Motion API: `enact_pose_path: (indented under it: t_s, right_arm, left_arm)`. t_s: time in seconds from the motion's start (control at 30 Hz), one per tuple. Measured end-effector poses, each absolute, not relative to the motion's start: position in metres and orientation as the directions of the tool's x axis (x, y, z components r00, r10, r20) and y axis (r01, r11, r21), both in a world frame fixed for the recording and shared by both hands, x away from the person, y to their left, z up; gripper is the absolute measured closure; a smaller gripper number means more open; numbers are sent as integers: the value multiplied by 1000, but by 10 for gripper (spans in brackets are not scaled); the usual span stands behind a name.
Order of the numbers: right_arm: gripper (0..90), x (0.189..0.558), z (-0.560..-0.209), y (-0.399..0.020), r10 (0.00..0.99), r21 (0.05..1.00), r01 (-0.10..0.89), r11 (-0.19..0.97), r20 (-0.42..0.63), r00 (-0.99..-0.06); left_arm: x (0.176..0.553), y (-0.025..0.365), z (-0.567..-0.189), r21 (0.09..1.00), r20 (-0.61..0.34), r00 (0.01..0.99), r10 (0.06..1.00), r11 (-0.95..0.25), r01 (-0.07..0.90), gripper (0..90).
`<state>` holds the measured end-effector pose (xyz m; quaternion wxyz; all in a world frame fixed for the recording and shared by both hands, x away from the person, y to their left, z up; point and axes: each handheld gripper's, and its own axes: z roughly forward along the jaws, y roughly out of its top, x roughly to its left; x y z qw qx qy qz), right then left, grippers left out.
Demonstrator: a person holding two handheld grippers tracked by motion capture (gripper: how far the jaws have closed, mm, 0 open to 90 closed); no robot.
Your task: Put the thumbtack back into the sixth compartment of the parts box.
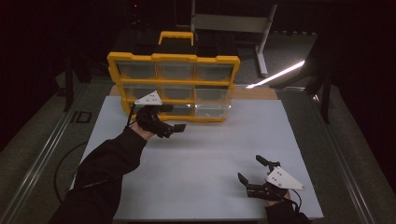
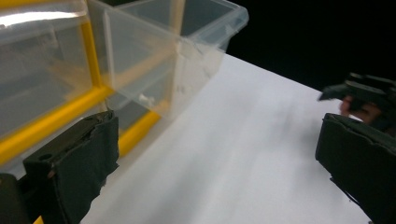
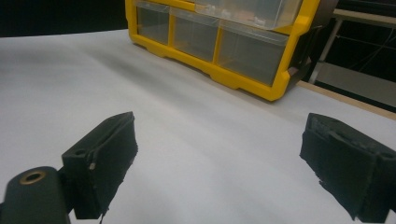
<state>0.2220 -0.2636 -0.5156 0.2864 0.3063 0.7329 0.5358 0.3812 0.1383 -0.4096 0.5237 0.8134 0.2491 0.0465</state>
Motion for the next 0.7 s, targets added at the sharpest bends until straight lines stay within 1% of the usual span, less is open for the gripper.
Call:
enact_pose_path:
  t_s: [0.17,0.4,0.7]
  right_arm:
    - [102,222,-516,-263,756,961,143,237,-89,-648]
    - [102,222,-516,-263,755,960,143,241,-92,-649]
    - [102,222,-516,-262,753,958,147,245,-93,-651]
  left_arm:
    - [370,148,-421,872,-180,872,454,-337,356,2]
    - [356,160,-437,876,-204,875,440,-317,364,3]
    - [338,170,-457,873,-209,882,423,-326,363,3]
